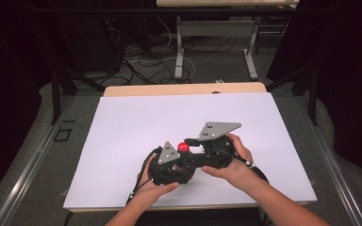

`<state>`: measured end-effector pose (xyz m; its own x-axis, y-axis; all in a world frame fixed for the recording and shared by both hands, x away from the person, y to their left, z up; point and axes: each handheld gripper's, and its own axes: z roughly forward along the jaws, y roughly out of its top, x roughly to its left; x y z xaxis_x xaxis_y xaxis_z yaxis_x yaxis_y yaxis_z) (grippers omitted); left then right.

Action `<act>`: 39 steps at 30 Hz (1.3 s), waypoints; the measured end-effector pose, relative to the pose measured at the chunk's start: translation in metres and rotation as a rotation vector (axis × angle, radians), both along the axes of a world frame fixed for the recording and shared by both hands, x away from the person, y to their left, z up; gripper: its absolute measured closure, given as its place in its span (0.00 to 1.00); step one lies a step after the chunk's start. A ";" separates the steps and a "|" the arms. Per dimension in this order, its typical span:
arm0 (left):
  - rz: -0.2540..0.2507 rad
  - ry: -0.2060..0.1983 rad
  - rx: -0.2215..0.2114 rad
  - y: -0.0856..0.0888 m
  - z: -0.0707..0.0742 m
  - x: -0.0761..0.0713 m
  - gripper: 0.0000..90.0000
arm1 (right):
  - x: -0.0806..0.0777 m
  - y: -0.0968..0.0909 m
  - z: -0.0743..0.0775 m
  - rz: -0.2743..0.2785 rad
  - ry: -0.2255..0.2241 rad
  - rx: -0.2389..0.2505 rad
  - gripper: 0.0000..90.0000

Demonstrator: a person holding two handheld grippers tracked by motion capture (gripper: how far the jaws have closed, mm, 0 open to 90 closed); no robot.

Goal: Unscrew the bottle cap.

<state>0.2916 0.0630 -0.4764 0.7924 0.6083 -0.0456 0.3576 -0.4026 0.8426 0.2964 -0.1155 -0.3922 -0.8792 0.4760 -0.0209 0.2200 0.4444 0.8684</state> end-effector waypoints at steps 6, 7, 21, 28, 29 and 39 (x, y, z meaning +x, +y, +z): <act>0.006 -0.001 0.009 -0.002 0.000 -0.001 0.33 | 0.001 0.002 -0.003 -0.039 0.004 0.013 0.67; 0.005 -0.003 0.012 -0.001 0.000 -0.001 0.33 | 0.001 0.003 -0.003 -0.043 0.012 0.010 0.67; -0.124 -0.001 0.022 -0.001 -0.001 -0.002 0.33 | 0.056 -0.014 0.005 0.555 0.061 -0.062 0.68; -0.123 -0.013 0.025 -0.001 -0.001 -0.003 0.33 | 0.056 -0.010 0.010 0.640 -0.005 -0.130 0.64; -0.112 -0.014 0.020 -0.001 -0.001 -0.003 0.33 | 0.055 -0.011 0.010 0.613 0.001 -0.124 0.59; -0.010 0.005 0.000 0.005 0.001 0.003 0.33 | 0.016 -0.010 0.015 0.210 -0.023 -0.040 0.56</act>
<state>0.2943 0.0683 -0.4755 0.7980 0.6007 -0.0492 0.3578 -0.4064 0.8407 0.3125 -0.1258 -0.3775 -0.9580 0.2809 -0.0578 0.0990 0.5129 0.8527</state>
